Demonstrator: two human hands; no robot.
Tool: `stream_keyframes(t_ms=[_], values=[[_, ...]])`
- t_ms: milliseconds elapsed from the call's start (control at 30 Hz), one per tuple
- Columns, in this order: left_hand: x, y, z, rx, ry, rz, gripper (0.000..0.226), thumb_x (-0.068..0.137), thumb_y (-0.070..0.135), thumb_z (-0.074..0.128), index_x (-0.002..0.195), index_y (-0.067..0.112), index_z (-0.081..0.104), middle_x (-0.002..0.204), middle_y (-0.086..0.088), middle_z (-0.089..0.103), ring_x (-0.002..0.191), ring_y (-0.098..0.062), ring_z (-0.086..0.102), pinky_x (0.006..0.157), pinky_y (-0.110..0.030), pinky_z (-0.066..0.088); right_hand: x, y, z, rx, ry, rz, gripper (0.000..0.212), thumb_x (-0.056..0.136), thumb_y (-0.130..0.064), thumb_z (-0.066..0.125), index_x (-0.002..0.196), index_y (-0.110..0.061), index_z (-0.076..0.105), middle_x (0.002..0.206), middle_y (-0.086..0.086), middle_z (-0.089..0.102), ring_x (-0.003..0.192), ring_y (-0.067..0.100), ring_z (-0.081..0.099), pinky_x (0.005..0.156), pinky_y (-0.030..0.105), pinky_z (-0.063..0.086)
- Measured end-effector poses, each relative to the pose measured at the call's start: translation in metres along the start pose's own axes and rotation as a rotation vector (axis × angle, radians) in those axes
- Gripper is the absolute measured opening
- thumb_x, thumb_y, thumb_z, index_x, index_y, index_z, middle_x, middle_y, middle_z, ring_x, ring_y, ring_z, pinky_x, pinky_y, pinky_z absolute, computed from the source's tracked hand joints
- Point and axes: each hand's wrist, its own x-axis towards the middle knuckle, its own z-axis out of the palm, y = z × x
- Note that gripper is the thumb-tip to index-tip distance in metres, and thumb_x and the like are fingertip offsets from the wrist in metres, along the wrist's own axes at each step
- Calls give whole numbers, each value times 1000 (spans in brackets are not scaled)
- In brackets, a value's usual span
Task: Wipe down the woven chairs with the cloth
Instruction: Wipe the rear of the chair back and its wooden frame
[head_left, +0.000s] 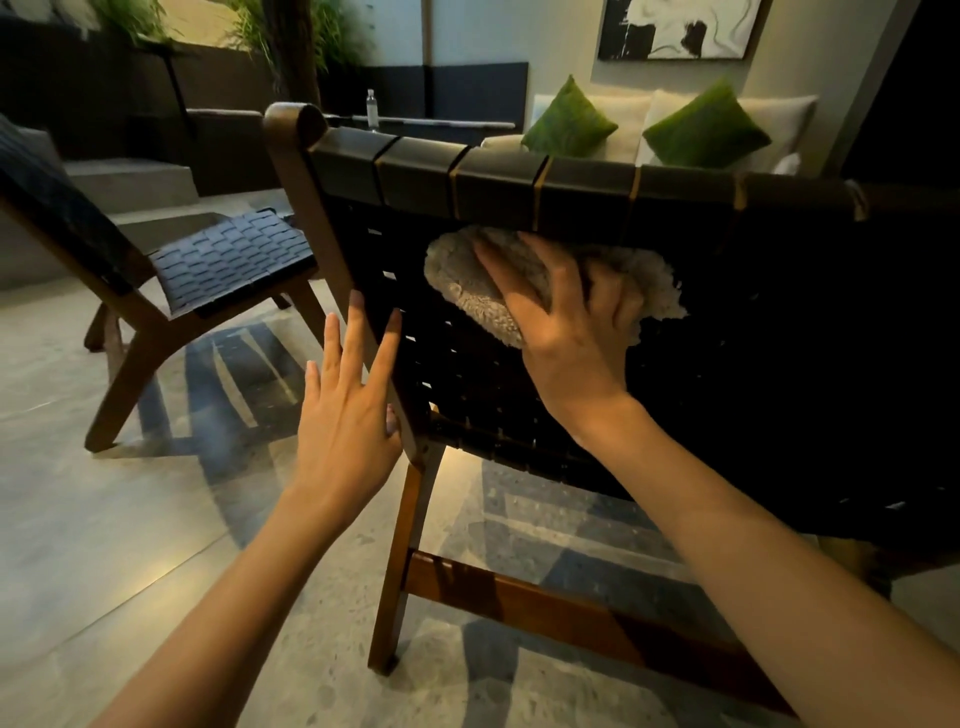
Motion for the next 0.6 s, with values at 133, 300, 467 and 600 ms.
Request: stream_keyframes(t_ms=[133,300,467,600], values=[[1,-2,2,17,3,4,88,92,18,51,147,30,-16,149,0,-38,140,-26,-28,115,-46,-2,-5,1,13,-26,-18,25,53,84,-10,47,128,-37,58,128,-3,32,97,28,32,74,44,44],[2,-4,10,22,17,-6,89,92,15,53,146,32,-17,148,1,-39,140,-25,-30,116,-44,-3,-37,-5,40,-111,-122,-51,54,85,-9,36,128,-33,59,130,-3,35,93,32,38,67,40,47],[2,-10,21,41,23,-2,90,91,15,55,146,33,-14,150,0,-36,140,-24,-29,113,-42,-4,-103,-23,68,-194,-371,-72,40,89,-15,46,117,-35,67,123,-7,64,93,31,67,76,40,54],[5,-12,25,51,42,6,92,90,14,58,145,35,-12,151,0,-36,141,-24,-27,112,-41,-4,-124,-34,81,-57,-718,64,53,70,-18,72,121,-26,64,127,3,62,107,42,60,86,53,49]])
